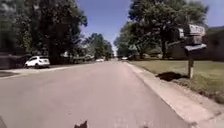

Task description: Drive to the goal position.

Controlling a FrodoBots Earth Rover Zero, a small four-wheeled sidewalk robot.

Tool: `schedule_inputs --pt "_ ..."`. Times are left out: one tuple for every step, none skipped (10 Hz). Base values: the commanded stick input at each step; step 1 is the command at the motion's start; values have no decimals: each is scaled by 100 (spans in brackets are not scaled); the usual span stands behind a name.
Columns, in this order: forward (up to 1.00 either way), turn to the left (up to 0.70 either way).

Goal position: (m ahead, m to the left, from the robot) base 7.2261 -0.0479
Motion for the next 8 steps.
schedule_inputs --pt "70 0" --pt "70 0" --pt "70 0" --pt "70 0" --pt "70 0" --pt "70 0" --pt "70 0" --pt "70 0"
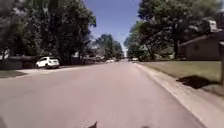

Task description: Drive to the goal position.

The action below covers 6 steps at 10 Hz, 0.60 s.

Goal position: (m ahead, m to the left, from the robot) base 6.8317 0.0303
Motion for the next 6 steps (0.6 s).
schedule_inputs --pt "70 0" --pt "70 0" --pt "70 0" --pt "70 0" --pt "70 0" --pt "70 0"
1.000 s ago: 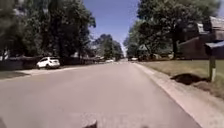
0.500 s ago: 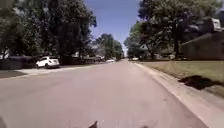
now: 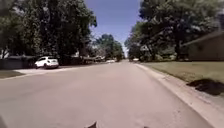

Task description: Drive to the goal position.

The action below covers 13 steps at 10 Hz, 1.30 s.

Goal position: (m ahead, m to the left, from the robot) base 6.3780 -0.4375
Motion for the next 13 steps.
schedule_inputs --pt "70 0" --pt "70 0" --pt "70 0" --pt "70 0" --pt "70 0" --pt "70 -1" --pt "70 -4" --pt "70 -24" --pt "70 -35" --pt "70 -35" --pt "70 -35" --pt "70 -35" --pt "70 0"
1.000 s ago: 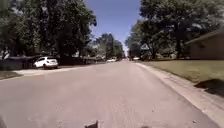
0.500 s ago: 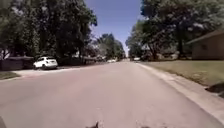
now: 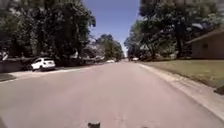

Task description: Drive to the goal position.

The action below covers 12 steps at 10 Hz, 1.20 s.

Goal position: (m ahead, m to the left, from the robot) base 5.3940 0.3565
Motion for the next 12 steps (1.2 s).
schedule_inputs --pt "70 0" --pt "70 0" --pt "70 0" --pt "70 0" --pt "70 0" --pt "70 0" --pt "70 0" --pt "70 0" --pt "70 0" --pt "70 0" --pt "70 0" --pt "70 0"
